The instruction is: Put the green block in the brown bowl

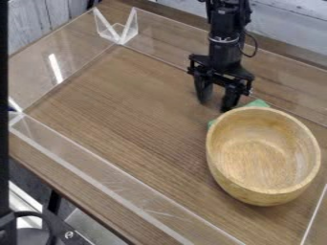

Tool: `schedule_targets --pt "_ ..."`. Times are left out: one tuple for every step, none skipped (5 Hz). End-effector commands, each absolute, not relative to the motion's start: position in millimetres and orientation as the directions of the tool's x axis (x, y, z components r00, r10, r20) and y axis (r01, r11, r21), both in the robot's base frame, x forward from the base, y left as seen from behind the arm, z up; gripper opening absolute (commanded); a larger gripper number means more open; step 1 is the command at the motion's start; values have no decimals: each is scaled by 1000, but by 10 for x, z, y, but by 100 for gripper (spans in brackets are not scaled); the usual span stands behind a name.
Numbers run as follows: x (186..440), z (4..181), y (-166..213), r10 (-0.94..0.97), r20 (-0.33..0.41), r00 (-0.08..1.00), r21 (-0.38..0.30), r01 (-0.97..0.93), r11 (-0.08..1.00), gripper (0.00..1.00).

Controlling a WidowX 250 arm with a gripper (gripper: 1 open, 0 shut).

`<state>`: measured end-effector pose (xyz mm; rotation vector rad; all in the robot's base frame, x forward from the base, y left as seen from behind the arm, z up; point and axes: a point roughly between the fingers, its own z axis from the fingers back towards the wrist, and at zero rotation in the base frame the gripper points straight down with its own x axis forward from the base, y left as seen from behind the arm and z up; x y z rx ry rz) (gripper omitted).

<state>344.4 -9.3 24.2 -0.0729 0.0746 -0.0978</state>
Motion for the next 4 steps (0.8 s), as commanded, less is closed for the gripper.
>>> schedule_targets --pt "3531 516 -116 -108 12 994 -65 109 992 0" --pt "3507 710 -129 -112 45 993 -65 114 991 0" --pt "3473 1031 -185 -124 106 987 -60 131 990 0" --pt "3382 1251 -309 -148 134 980 -60 157 986 0"
